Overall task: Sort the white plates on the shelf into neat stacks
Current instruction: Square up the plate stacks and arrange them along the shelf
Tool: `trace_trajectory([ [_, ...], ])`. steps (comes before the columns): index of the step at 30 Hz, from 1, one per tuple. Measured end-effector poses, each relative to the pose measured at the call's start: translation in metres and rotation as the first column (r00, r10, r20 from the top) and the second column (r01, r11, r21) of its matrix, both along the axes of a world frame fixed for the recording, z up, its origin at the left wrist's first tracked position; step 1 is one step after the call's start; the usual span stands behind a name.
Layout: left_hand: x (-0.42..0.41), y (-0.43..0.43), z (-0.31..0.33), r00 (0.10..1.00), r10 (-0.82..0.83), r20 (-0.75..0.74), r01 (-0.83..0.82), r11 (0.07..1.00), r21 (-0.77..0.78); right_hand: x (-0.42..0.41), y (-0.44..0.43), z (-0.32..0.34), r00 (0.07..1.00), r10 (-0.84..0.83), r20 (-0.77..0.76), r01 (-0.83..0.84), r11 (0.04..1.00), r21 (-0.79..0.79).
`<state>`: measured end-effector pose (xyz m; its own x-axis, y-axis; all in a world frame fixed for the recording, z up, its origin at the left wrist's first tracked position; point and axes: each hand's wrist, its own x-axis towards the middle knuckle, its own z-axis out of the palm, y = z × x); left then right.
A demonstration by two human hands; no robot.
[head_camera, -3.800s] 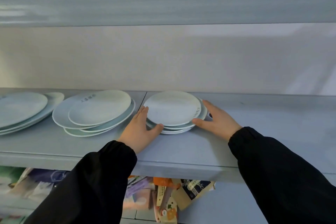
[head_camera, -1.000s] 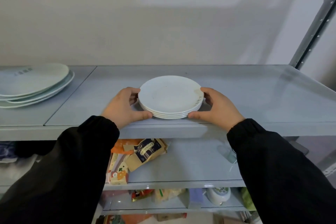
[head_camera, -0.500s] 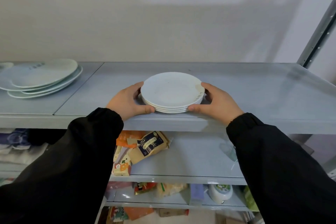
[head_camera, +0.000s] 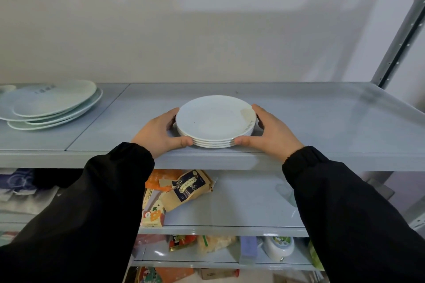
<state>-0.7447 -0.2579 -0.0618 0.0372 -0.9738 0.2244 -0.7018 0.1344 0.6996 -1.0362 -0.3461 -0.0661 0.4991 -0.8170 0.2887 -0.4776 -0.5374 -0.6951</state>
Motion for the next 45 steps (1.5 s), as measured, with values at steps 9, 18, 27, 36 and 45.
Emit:
trace_trajectory([
  [9, 0.002, -0.003, -0.002, 1.000, -0.007, 0.015, 0.007, 1.000, -0.020, -0.001, -0.002, -0.001, 0.999, -0.031, -0.029, 0.032, 0.999, 0.018],
  [18, -0.001, -0.003, -0.002, 0.997, 0.008, 0.075, -0.008, 1.000, -0.003, 0.000, 0.005, 0.003, 0.999, -0.026, -0.035, 0.027, 0.999, 0.036],
  [27, 0.010, 0.024, 0.004, 0.955, 0.189, 0.230, -0.200, 0.979, 0.025, 0.000, 0.016, 0.021, 1.000, 0.011, 0.007, -0.012, 0.997, 0.080],
  [36, 0.091, 0.084, 0.022, 0.936, 0.353, -0.008, -0.352, 0.930, -0.110, 0.056, 0.037, 0.060, 0.993, -0.013, -0.116, 0.010, 0.999, -0.031],
  [45, 0.207, 0.138, 0.040, 0.914, 0.386, -0.124, -0.403, 0.900, -0.168, 0.187, 0.068, 0.069, 0.989, 0.058, -0.140, -0.066, 0.996, -0.056],
])
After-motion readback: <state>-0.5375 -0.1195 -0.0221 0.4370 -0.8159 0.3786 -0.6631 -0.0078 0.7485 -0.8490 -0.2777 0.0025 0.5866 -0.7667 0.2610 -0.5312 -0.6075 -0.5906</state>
